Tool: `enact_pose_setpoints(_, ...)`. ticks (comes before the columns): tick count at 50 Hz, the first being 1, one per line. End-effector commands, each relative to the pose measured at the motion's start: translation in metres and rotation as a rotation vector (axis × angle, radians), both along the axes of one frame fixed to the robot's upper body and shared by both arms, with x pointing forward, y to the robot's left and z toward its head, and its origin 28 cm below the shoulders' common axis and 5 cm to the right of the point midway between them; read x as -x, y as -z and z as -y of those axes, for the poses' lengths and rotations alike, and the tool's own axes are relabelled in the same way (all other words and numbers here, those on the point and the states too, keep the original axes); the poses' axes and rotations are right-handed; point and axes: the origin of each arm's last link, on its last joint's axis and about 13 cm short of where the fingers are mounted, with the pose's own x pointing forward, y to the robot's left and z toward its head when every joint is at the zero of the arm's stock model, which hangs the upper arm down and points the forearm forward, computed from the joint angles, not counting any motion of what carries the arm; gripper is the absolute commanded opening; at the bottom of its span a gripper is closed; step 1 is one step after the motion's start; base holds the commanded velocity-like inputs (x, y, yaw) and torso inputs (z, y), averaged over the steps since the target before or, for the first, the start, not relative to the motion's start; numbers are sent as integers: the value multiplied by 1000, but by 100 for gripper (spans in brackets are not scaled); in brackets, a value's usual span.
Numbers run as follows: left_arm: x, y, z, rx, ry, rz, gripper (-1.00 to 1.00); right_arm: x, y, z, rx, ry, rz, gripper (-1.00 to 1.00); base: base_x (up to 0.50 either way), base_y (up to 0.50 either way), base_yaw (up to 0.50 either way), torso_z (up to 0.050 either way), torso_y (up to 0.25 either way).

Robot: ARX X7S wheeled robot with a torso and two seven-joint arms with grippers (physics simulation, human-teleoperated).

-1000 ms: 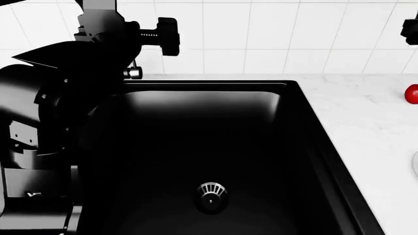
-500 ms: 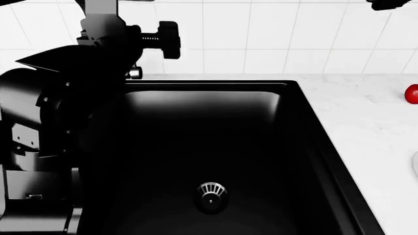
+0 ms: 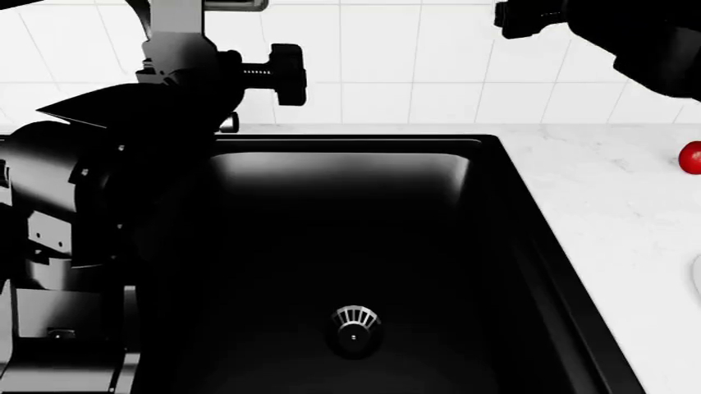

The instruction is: Pick the strawberry from the counter and place it in the sink. Then turn on the sink faucet.

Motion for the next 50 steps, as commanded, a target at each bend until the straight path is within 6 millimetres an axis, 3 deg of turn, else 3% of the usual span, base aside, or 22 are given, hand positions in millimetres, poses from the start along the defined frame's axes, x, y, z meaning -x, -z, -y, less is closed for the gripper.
enact_pose_setpoints(1, -2, 4, 1, -3, 2, -9, 100, -18, 23, -22, 26, -141, -137, -100, 0, 0, 0, 0, 0)
enact_pose_setpoints(22, -5, 12, 5, 6, 14, -27, 100, -73, 84, -61, 31, -268, -289, -100, 0, 0, 0, 0, 0)
enact_pose_setpoints(28, -6, 13, 4, 9, 12, -30, 100, -73, 98, -70, 11, -290, -332, -100, 0, 0, 0, 0, 0)
enact_pose_setpoints(33, -6, 15, 4, 12, 13, -35, 100, -68, 119, -80, 53, -408, -501, -100, 0, 0, 0, 0, 0)
enact_pose_setpoints(39, -7, 18, 4, 15, 13, -39, 100, -62, 127, -86, 46, -510, -632, -100, 0, 0, 0, 0, 0)
enact_pose_setpoints(50, -8, 20, 5, 14, 17, -44, 100, -61, 135, -91, 55, -560, -666, -100, 0, 0, 0, 0, 0)
